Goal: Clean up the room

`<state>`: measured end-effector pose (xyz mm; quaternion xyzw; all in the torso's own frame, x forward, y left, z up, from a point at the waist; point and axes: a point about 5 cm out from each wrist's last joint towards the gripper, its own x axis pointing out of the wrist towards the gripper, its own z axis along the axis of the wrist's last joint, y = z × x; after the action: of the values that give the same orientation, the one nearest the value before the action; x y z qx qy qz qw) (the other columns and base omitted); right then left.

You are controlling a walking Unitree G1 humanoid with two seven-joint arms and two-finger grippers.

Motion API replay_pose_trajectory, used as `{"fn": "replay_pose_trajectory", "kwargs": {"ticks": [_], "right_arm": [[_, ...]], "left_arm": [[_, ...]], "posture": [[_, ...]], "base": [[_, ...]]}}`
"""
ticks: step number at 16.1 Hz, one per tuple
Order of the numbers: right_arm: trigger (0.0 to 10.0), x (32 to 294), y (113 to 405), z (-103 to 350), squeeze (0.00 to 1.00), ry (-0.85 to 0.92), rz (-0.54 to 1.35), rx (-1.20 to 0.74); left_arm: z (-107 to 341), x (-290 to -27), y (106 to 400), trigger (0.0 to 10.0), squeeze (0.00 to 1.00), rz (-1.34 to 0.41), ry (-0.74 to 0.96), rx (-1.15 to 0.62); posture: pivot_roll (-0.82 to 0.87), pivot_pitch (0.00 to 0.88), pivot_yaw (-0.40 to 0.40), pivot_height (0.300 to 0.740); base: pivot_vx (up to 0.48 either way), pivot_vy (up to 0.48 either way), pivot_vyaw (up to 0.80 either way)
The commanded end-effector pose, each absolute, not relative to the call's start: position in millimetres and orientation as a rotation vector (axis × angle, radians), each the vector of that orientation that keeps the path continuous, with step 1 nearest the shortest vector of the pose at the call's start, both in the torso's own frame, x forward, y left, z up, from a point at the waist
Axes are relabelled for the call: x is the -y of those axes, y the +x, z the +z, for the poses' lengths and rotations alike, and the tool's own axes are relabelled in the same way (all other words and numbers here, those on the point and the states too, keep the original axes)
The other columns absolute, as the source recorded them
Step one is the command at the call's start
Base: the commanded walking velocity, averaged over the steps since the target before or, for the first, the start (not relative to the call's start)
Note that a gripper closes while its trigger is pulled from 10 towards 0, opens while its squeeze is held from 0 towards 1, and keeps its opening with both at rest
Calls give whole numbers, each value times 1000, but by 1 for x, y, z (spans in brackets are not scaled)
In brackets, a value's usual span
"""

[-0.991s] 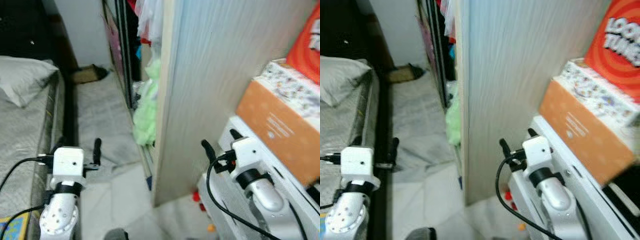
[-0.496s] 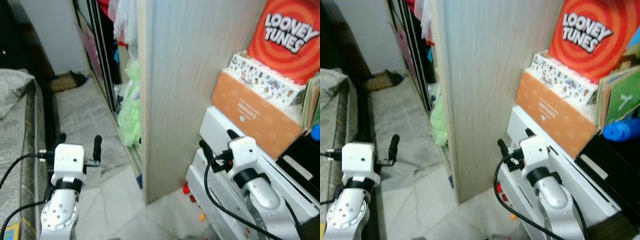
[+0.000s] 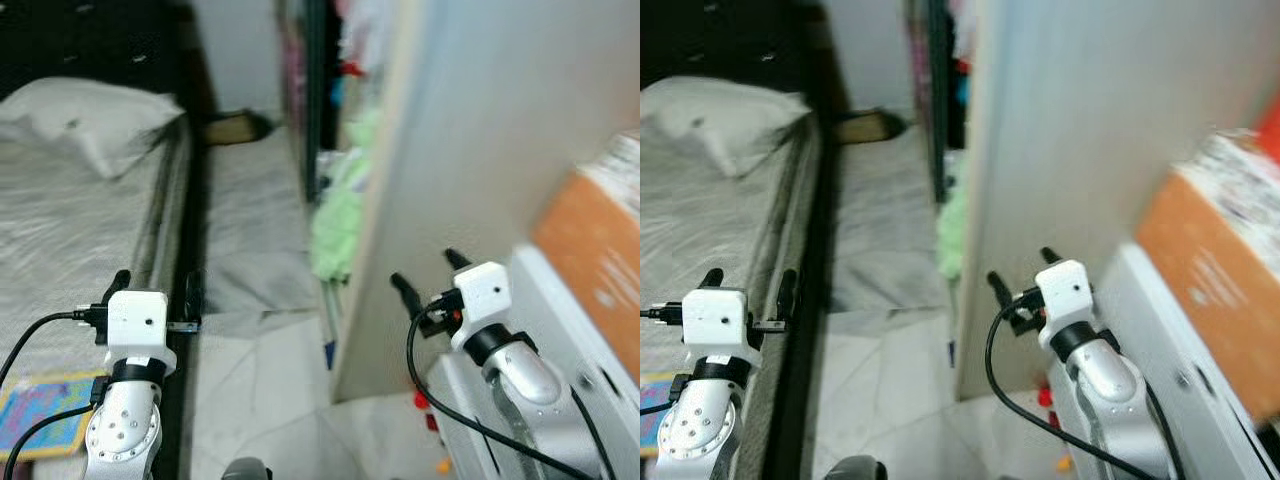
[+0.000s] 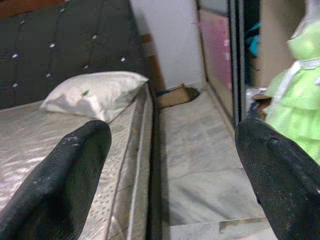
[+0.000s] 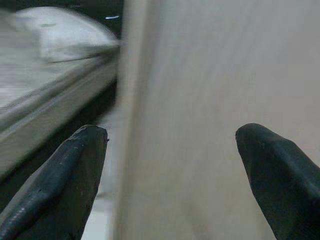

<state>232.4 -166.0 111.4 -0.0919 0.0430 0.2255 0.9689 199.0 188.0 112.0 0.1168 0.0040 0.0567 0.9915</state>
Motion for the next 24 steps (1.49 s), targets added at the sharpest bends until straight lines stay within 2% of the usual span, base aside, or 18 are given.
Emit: {"fn": "replay_pose_trajectory", "kwargs": {"ticks": [1,6,9,11,15,24], "right_arm": [[10000,159,231,105,0,-124,599,-167],[10000,144,216,109,0,-77,928,-241],[10000,142,222,112,0,-84,891,-204],[10000,139,241,125,0,-71,792,-108],[10000,143,263,133,0,18,540,-45],[10000,135,268,132,0,-13,472,2]], "left_arm": [[118,-187,201,10000,0,110,234,17],[118,-184,203,10000,0,76,212,23],[118,-184,202,10000,0,73,208,24],[119,-181,204,10000,0,47,196,37],[118,-183,204,10000,0,52,217,42],[114,-183,209,10000,0,95,245,8]], "posture": [[-63,0,-33,740],[-64,0,-33,740],[-63,0,-34,740],[-66,0,-35,740],[-56,0,-43,740],[-53,0,-44,740]], "base": [[0,0,800],[0,0,800],[0,0,800],[0,0,800],[0,0,800],[0,0,800]]}}
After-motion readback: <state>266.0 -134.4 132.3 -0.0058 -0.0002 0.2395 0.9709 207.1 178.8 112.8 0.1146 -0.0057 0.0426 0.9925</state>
